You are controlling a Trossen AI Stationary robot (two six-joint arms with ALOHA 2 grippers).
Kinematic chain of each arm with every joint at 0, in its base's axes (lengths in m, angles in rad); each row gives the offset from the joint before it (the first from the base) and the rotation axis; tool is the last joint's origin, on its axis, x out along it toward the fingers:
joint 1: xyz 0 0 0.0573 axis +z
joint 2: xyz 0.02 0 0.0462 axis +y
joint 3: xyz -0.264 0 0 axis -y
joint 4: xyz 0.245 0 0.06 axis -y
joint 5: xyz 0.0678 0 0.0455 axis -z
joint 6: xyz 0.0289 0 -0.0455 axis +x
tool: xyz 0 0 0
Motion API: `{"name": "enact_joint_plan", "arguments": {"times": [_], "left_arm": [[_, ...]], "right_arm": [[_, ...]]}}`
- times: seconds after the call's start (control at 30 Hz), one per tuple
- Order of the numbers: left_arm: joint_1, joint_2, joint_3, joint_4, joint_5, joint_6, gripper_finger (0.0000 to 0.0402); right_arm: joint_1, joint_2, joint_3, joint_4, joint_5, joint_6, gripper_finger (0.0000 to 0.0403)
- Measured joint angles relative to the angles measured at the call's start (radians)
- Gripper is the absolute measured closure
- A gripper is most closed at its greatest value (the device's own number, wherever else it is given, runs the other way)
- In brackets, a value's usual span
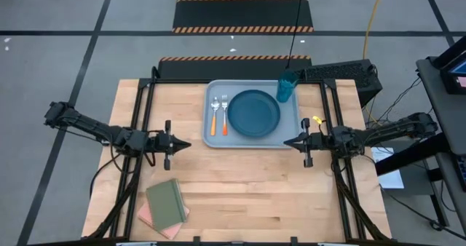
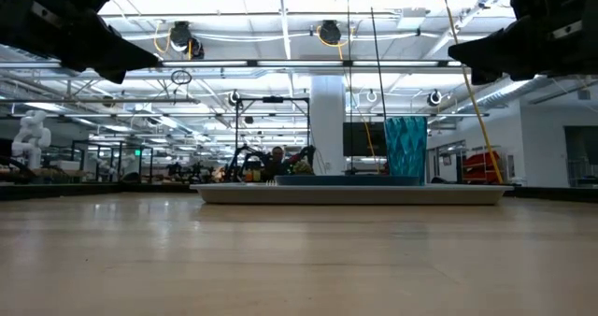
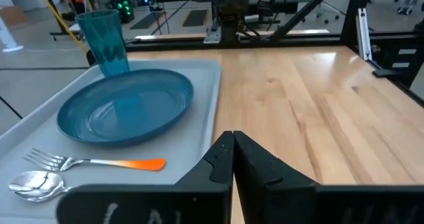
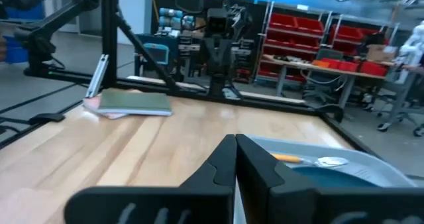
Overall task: Pick and place plate/cup/fork/spoon on tray
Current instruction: Return to Home Position
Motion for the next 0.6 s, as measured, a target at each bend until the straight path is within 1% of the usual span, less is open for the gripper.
{"name": "enact_joint_plan", "arguments": {"times": [0.1, 0.23, 0.4, 0.5, 0.6], "left_arm": [[0.0, 0.0, 0.0, 0.0, 0.0, -0.012, 0.0388], [0.0, 0.0, 0.0, 0.0, 0.0, -0.009, 0.0398], [0.005, 0.0, 0.0, 0.001, -0.002, 0.018, 0.0385], [0.016, 0.001, 0.0, 0.008, -0.002, 0.03, 0.0382], [0.028, 0.001, 0.0, 0.01, -0.002, 0.038, 0.0388]], "right_arm": [[-0.021, -0.059, 0.0, -0.064, 0.0, -0.006, 0.0403], [-0.052, -0.144, -0.001, -0.152, -0.004, -0.01, 0.0403], [-0.11, -0.238, -0.001, -0.221, -0.128, -0.008, 0.0403], [-0.14, -0.285, -0.002, -0.263, -0.131, 0.007, 0.0403], [-0.159, -0.323, -0.002, -0.287, -0.134, 0.008, 0.0403]]}}
